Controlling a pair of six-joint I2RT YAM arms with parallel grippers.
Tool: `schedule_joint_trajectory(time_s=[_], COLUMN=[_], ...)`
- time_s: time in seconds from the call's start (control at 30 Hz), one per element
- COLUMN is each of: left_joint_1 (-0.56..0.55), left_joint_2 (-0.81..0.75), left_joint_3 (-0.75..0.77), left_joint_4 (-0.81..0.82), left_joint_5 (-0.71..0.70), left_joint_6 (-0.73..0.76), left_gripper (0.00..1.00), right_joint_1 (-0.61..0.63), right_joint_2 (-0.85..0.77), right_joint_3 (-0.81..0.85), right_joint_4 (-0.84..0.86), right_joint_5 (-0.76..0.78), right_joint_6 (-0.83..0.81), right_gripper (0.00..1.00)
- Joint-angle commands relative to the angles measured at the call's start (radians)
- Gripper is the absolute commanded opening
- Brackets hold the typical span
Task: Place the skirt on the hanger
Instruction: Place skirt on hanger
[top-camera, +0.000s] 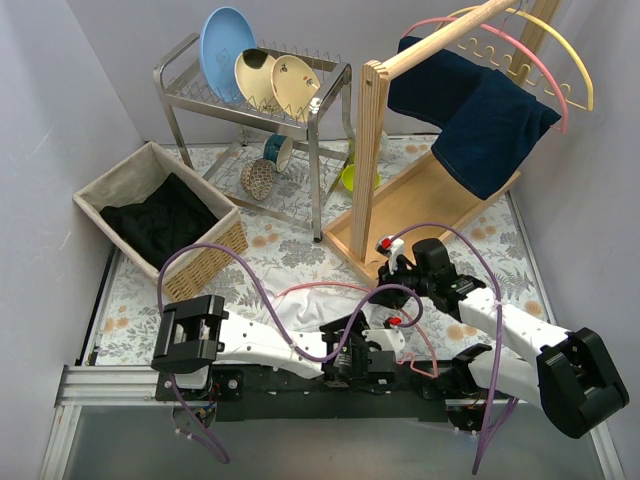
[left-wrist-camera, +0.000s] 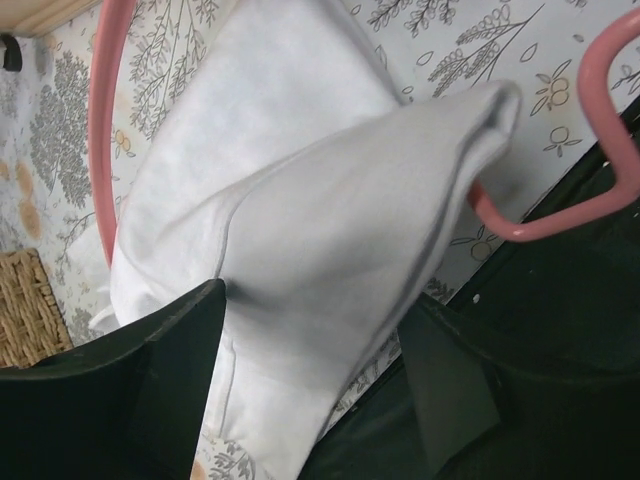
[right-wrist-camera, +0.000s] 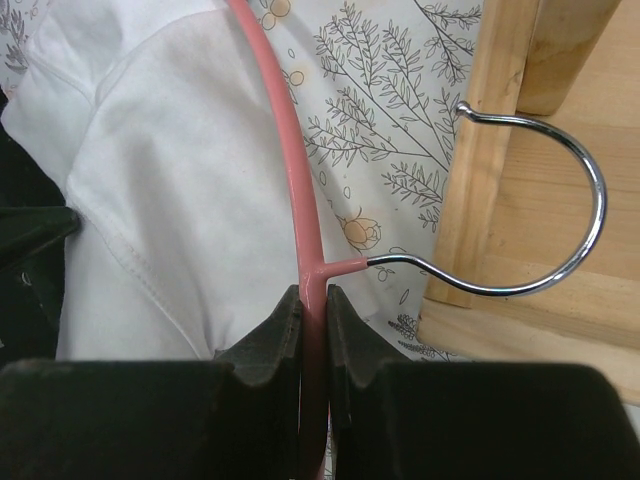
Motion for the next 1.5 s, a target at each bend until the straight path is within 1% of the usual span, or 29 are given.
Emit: schedule_joint_trajectory(time_s=[0.0, 0.1, 0.13, 0.2, 0.23, 0.3, 0.33, 0.37, 0.43, 0.6, 0.8, 0.87, 1.07, 1.17, 1.23, 1.27, 1.33, 1.37, 1.43, 1.47], left_joint_1=[-0.013, -0.014, -0.014, -0.016, -0.017, -0.02, -0.025, -0.025, -0.031, -0.049, -0.069, -0.075, -0.117, -0.128, -0.128, -0.128, -0.128, -0.128, -0.128, -0.128], left_joint_2=[-0.063, -0.07, -0.07, -0.068, -0.067, -0.074, -0.079, -0.089, -0.105, -0.206, -0.313, -0.335, -0.415, -0.444, -0.453, -0.455, -0.461, -0.461, -0.461, -0.462], left_joint_3=[0.027, 0.034, 0.037, 0.042, 0.047, 0.056, 0.059, 0.063, 0.08, 0.111, 0.097, 0.109, 0.157, 0.163, 0.139, 0.125, 0.073, 0.054, 0.015, 0.004], left_joint_4=[-0.063, -0.076, -0.079, -0.085, -0.091, -0.1, -0.103, -0.108, -0.109, -0.097, 0.016, 0.013, 0.033, 0.035, 0.021, 0.019, 0.022, 0.027, 0.03, 0.03], left_joint_5=[-0.072, -0.065, -0.051, -0.035, -0.023, -0.014, 0.001, 0.009, 0.027, 0.121, 0.26, 0.265, 0.337, 0.379, 0.402, 0.409, 0.419, 0.42, 0.391, 0.356], left_joint_6=[-0.055, -0.057, -0.057, -0.057, -0.055, -0.062, -0.06, -0.063, -0.063, -0.04, 0.009, 0.009, -0.003, -0.009, -0.023, -0.026, -0.052, -0.057, -0.083, -0.091], left_gripper=[0.64, 0.45, 0.33, 0.22, 0.18, 0.15, 0.11, 0.05, 0.0, 0.0, 0.0, 0.0, 0.0, 0.0, 0.0, 0.01, 0.09, 0.15, 0.22, 0.25], right_joint_1=[-0.016, -0.019, -0.02, -0.022, -0.023, -0.025, -0.025, -0.025, -0.025, -0.025, -0.025, -0.025, -0.027, -0.027, -0.027, -0.027, -0.027, -0.025, -0.025, -0.027], right_joint_2=[0.002, 0.001, 0.001, 0.001, -0.001, -0.001, 0.001, 0.001, 0.001, -0.001, -0.003, -0.007, -0.026, -0.048, -0.076, -0.09, -0.14, -0.162, -0.218, -0.228], right_joint_3=[0.035, 0.034, 0.034, 0.032, 0.032, 0.032, 0.031, 0.032, 0.032, 0.035, 0.037, 0.038, 0.038, 0.038, 0.044, 0.047, 0.052, 0.054, 0.066, 0.076], right_joint_4=[0.029, 0.029, 0.029, 0.027, 0.027, 0.027, 0.027, 0.027, 0.026, 0.024, 0.02, 0.018, 0.015, 0.009, -0.005, -0.011, -0.022, -0.034, -0.059, -0.104], right_joint_5=[-0.011, -0.011, -0.011, -0.01, -0.013, -0.013, -0.014, -0.016, -0.017, -0.017, -0.017, -0.016, -0.008, -0.014, -0.031, -0.036, -0.039, -0.037, -0.028, -0.025], right_joint_6=[0.0, 0.002, 0.0, -0.001, 0.0, -0.001, -0.003, -0.003, -0.003, -0.009, -0.012, -0.015, -0.017, -0.047, -0.058, -0.066, -0.076, -0.095, -0.119, -0.144], right_gripper=[0.01, 0.01, 0.01, 0.01, 0.01, 0.01, 0.01, 0.01, 0.01, 0.01, 0.01, 0.01, 0.01, 0.01, 0.01, 0.01, 0.01, 0.01, 0.01, 0.01])
